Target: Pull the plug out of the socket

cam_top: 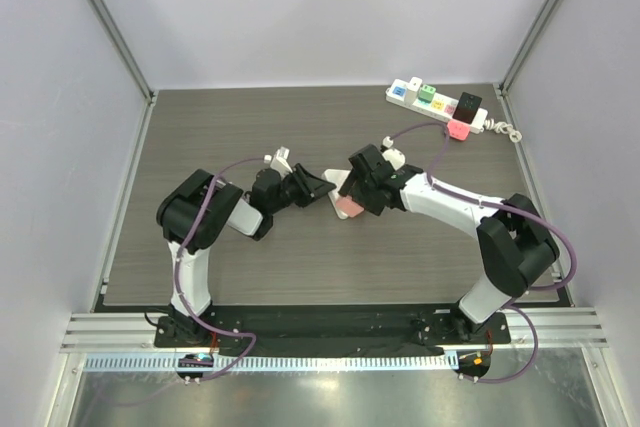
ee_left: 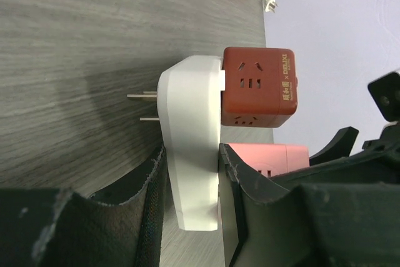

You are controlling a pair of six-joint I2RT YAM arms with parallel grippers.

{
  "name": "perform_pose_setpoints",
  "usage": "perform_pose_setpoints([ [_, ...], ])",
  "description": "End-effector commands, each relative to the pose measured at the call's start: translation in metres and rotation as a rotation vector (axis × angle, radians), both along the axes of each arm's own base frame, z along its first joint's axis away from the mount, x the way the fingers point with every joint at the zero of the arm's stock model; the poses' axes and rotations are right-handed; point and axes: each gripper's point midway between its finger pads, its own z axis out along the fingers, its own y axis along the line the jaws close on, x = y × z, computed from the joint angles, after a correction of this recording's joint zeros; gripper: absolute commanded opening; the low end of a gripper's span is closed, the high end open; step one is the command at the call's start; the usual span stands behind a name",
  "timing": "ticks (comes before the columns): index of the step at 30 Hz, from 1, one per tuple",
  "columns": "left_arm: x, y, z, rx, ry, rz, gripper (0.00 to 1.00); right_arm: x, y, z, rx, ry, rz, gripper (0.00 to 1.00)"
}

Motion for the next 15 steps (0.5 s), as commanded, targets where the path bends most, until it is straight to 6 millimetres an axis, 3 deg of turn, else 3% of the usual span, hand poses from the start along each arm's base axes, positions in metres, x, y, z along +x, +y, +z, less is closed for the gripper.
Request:
perform_pose_setpoints([
  [1,0.002,0.004,0.012,0.084,-0.089,0.008,0.00,0.026,0.019,0.043,0.153,-0.050,0.003,0.01],
  [11,-0.001,0.001,0.011,0.117,-0.083,-0.006,0.00,0.008,0.028,0.048,0.218,-0.018,0.275,0.01],
  [15,-0.002,0.001,0.015,0.121,-0.098,-0.007,0.00,0.003,0.018,0.037,0.163,-0.020,0.286,0.01],
])
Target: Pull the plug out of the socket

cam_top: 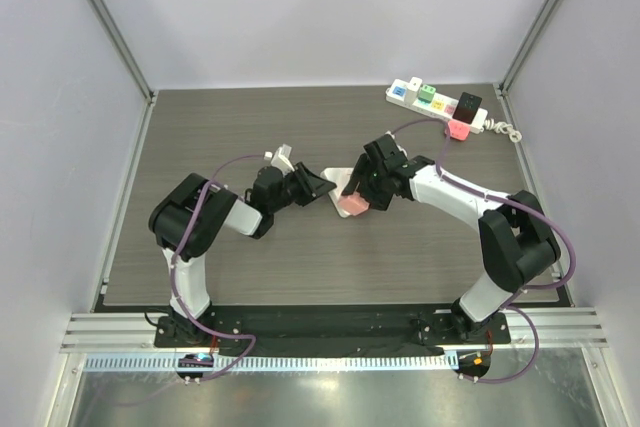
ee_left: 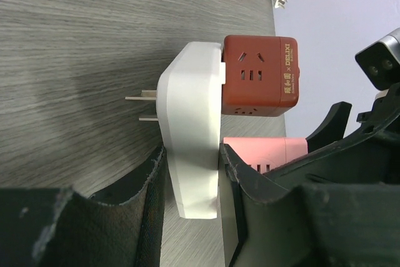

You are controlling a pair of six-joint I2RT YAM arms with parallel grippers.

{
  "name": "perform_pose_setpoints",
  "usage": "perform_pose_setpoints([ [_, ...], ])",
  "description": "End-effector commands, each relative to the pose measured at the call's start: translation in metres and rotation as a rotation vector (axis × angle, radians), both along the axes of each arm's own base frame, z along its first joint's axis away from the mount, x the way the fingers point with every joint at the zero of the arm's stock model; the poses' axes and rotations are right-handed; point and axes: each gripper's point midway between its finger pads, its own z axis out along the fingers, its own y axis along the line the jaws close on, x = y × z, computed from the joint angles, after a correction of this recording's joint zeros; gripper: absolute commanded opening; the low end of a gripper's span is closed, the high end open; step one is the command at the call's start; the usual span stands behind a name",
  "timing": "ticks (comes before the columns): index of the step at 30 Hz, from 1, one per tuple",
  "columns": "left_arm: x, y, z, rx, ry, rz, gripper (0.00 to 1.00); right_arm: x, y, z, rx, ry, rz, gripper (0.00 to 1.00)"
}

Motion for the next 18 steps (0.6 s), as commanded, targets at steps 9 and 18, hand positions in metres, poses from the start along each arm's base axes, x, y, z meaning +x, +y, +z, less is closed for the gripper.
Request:
perform_pose_setpoints([
  [9,-0.004,0.001,-0.005,0.092,-0.063,0.008,0.00,0.005,0.013,0.039,0.069,-0.144,0.089,0.01],
  [18,-0.009,0.006,0.004,0.112,-0.153,0.064,0.00,0.003,0.003,0.047,0.084,-0.183,0.088,0.01],
])
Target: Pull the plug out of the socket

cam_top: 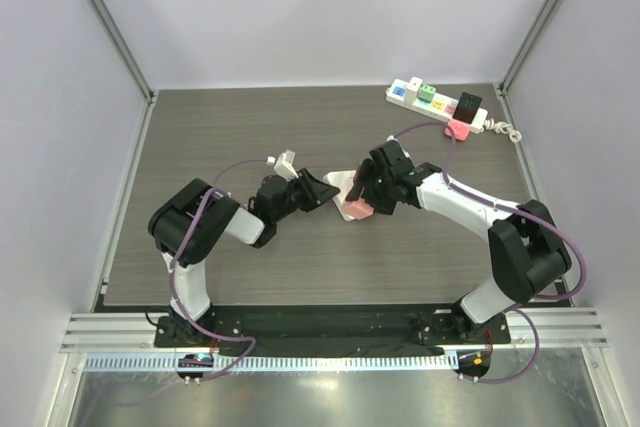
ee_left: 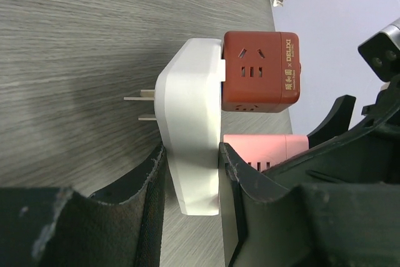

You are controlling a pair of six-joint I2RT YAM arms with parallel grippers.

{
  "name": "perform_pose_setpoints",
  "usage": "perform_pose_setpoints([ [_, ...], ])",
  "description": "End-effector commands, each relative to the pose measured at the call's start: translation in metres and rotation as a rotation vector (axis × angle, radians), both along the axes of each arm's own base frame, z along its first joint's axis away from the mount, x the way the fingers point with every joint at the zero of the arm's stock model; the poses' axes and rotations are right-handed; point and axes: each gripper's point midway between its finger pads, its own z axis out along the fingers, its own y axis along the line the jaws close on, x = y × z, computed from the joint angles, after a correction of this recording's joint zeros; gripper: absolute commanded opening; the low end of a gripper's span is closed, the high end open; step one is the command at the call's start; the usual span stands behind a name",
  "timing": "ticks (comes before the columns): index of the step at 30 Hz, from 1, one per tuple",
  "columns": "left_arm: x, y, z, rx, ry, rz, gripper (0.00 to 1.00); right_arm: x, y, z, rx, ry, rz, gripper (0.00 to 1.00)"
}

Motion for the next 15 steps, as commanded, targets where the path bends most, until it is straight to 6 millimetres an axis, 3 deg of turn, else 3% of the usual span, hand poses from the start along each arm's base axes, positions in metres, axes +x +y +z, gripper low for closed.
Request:
perform_pose_setpoints([
  [1,0.004,0.015,0.003,0.093,-0.111,0.051,0.00,0.015,0.008,0.044,0.109,-0.132,0.044,0.01],
  [5,0.003,0.015,0.008,0.113,-0.154,0.034,0.00,0.009,0.008,0.030,0.156,-0.064,0.065,0.01],
  [11,0.003,0.023,-0.004,0.191,-0.131,0.053,0.00,0.014,0.017,0.041,0.164,-0.072,0.128,0.01],
  [15,0.001,0.026,-0.006,0.263,-0.159,0.084,0.00,0.020,0.010,0.061,0.116,-0.094,0.149,0.01],
])
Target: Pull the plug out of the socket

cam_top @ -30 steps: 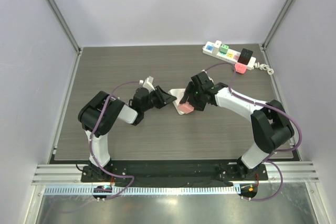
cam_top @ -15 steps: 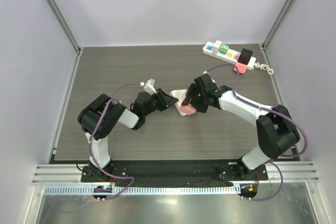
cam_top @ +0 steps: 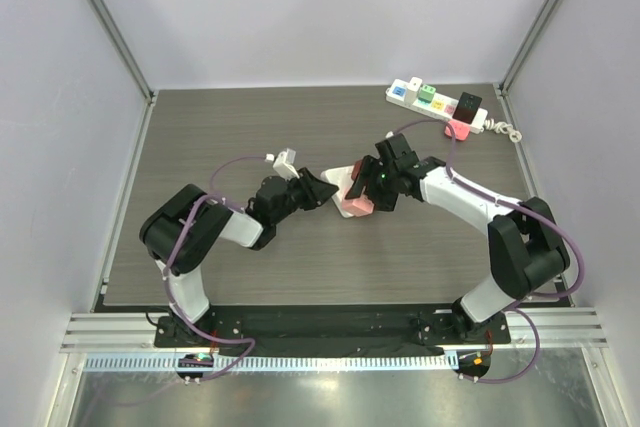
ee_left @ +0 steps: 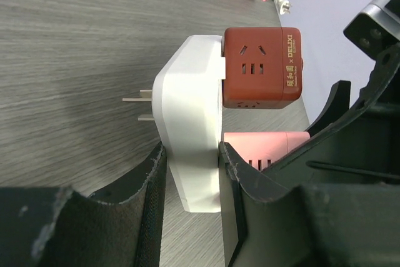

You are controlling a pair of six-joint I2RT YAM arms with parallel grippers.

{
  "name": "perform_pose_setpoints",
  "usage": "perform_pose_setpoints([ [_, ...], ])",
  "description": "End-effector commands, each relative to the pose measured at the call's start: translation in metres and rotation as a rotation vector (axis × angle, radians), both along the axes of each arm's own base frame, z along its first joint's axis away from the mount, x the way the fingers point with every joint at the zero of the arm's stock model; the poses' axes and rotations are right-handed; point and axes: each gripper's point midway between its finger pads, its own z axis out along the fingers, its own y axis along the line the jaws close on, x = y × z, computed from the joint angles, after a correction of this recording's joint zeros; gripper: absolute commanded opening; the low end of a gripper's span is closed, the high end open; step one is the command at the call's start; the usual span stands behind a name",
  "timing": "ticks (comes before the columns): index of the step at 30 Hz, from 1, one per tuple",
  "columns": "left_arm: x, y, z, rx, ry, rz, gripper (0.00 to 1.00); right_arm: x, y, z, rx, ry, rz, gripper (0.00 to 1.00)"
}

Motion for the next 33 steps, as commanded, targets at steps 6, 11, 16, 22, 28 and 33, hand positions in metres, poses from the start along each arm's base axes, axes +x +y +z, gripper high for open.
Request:
perform_pose_setpoints([
  [6,0.002,0.022,-0.027,0.214,-0.021,0.102,0.00,0.009,0.010,0.064,0.084,-0.084,0.100,0.01],
  [11,0.005,0.027,-0.037,0.264,0.016,0.139,0.00,-0.006,-0.004,0.045,0.035,-0.060,0.095,0.01],
  [16,0.009,0.029,-0.033,0.303,0.014,0.144,0.00,-0.027,-0.020,0.033,0.009,-0.096,0.105,0.01],
  [22,0.014,0.020,-0.024,0.305,-0.023,0.108,0.00,-0.049,-0.015,0.042,0.137,-0.074,0.118,0.01],
  [28,0.013,0.019,-0.024,0.309,-0.022,0.099,0.00,-0.056,-0.033,0.026,0.066,-0.062,0.112,0.01],
  [33,0.016,0.020,-0.029,0.314,-0.012,0.123,0.00,-0.057,-0.029,0.013,0.130,-0.031,0.108,0.01],
])
